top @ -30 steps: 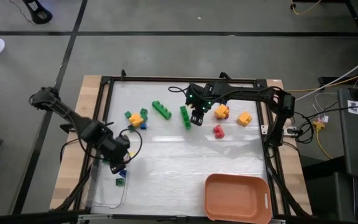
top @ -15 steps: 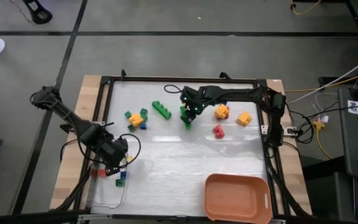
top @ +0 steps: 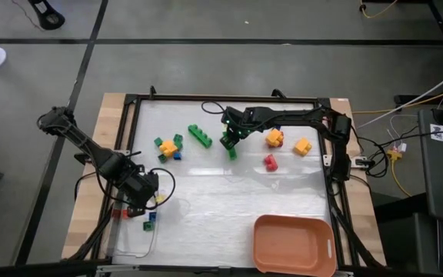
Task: Sort blocks by size
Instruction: Put the big green game piece into the orange bin
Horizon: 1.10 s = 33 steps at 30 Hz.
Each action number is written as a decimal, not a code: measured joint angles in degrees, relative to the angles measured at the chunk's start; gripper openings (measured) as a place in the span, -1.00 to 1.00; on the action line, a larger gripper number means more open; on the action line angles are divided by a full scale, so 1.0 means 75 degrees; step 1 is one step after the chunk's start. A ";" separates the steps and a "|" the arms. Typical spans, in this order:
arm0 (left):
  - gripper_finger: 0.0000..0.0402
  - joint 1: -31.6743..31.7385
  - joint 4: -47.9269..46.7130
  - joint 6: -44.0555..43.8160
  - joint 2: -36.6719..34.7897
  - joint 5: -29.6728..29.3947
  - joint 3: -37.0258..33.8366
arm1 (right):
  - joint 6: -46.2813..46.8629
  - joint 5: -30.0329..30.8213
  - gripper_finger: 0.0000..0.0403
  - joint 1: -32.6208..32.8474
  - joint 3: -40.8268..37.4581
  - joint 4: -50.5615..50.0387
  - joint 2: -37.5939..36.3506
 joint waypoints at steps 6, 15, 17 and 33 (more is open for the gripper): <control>0.01 0.0000 -0.0041 0.0343 0.0000 0.0000 0.0003 | 0.0207 -0.0105 -0.34 0.0003 0.0000 0.0030 0.0159; 0.01 0.0000 -0.0055 0.0457 0.0000 0.0003 0.0003 | 0.0312 -0.0155 -0.34 0.0003 0.0003 0.0324 0.0585; 0.01 0.0000 -0.0048 0.0607 -0.0006 0.0000 0.0003 | 0.0315 -0.0182 -0.35 0.0003 0.0003 0.0301 0.0692; 0.01 0.0343 0.0043 0.0965 -0.0374 -0.1057 0.0005 | -0.0181 -0.0813 -0.87 0.0003 0.0477 0.0234 0.0420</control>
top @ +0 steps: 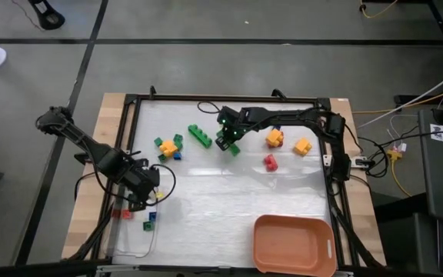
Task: Sort blocks by size
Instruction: Put the big green game piece into the orange bin
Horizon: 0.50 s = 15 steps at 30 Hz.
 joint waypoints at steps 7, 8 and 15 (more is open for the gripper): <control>0.01 0.0386 -0.0003 0.0094 -0.0220 -0.2062 0.0004 | -0.0374 -0.1066 -0.93 0.0159 0.1316 -0.1369 -0.0518; 0.01 0.0468 0.0001 0.0202 -0.0217 -0.2367 0.0003 | -0.0411 -0.1106 -0.93 0.0247 0.1554 -0.1683 -0.0584; 0.01 0.1460 0.0469 0.0870 -0.0210 -0.3347 0.0004 | -0.0617 -0.1055 -0.96 0.1377 0.3108 -0.3614 -0.0915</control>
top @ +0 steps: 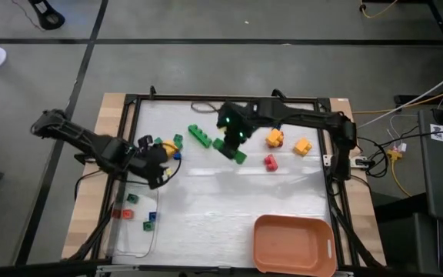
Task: Sort blocks by size
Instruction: Put the big green game piece into the orange bin
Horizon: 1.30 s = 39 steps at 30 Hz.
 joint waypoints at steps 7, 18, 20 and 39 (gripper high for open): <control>0.01 0.1148 0.0554 0.1180 0.0005 -0.0003 0.0000 | 0.0776 0.0921 -0.98 0.1955 0.0486 -0.1434 -0.0114; 0.01 0.1948 0.0730 0.1698 0.0005 0.0006 0.0000 | 0.4406 0.2447 -0.97 0.5319 0.0422 -0.2926 -0.0091; 0.01 0.1968 0.0733 0.1689 0.0005 0.0012 0.0000 | 0.5112 0.2569 -0.94 0.5825 0.0415 -0.3099 -0.0061; 0.01 0.2083 0.1104 0.1699 0.0024 0.0336 0.0000 | 0.7461 0.2639 -0.81 0.7672 0.0414 -0.2749 0.0087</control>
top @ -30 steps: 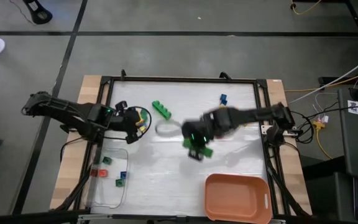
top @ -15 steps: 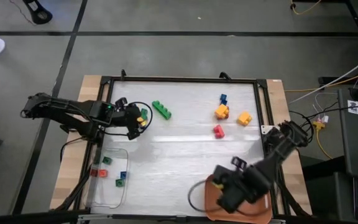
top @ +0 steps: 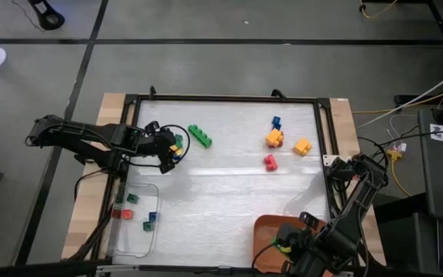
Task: Sort blocks by size
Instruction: Put the big green game piece into the orange bin, then put the small blue game piece into the transparent bin
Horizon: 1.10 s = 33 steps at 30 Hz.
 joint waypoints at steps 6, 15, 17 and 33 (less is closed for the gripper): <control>0.01 0.0336 0.0032 0.0537 0.0299 0.0522 0.0000 | 0.0007 -0.0196 -0.81 -0.0006 0.0003 0.0007 0.0110; 0.01 0.0823 -0.0041 0.1685 0.0999 0.1447 0.0000 | -0.0043 -0.0088 -0.66 -0.0012 0.0002 -0.0067 0.0207; 0.01 0.0901 -0.0039 0.2249 0.1211 0.1564 0.0000 | -0.0057 0.0113 -0.65 -0.0012 0.0003 -0.0066 0.0210; 0.01 0.0990 0.0024 0.4274 0.3227 0.1778 0.0000 | -0.0055 0.0431 -0.34 -0.0015 0.0003 -0.0069 0.0210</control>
